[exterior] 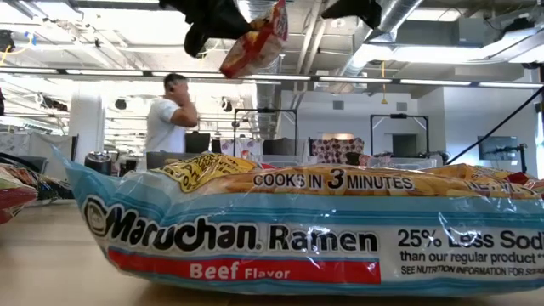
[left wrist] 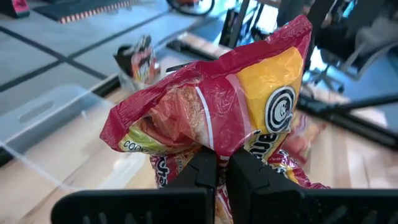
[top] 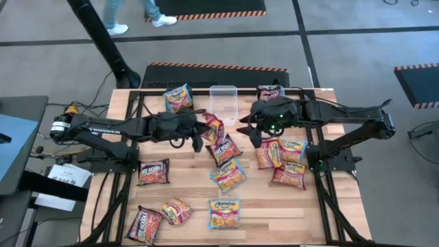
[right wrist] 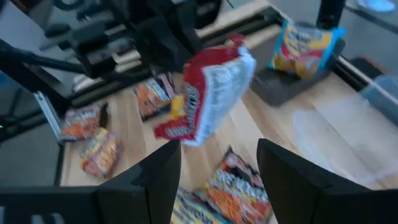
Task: Sort Maruchan noodles
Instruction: Put the red noodle pack into the left transparent bin
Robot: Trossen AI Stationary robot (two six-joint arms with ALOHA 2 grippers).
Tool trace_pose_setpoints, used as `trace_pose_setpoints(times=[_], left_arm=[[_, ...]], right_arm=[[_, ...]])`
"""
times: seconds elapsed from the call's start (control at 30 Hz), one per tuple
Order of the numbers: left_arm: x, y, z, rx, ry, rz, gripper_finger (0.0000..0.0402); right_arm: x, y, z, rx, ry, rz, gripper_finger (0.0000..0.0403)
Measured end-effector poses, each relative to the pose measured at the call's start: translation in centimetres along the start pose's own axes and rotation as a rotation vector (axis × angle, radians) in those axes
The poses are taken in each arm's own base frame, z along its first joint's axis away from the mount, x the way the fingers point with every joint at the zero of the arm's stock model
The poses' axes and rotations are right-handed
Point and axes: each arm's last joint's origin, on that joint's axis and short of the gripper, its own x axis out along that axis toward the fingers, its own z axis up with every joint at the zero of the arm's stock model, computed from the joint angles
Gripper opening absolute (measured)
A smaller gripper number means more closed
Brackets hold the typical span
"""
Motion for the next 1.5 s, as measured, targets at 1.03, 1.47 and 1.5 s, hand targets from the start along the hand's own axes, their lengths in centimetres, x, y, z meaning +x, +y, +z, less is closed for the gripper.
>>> trace_pose_setpoints(times=[1.03,1.47,1.5], left_arm=[[0.4,2.0,3.9,-0.111,-0.329,0.001,0.0000],[0.5,2.4,4.1,-0.106,-0.333,0.002,0.0000],[0.5,2.4,4.1,-0.103,-0.333,0.002,0.0000]], right_arm=[[1.3,-1.5,3.1,-0.217,-0.288,-0.065,0.0224],[5.3,-2.2,2.6,-0.218,-0.250,-0.092,0.0217],[5.5,-2.2,2.6,-0.218,-0.252,-0.099,0.0210]])
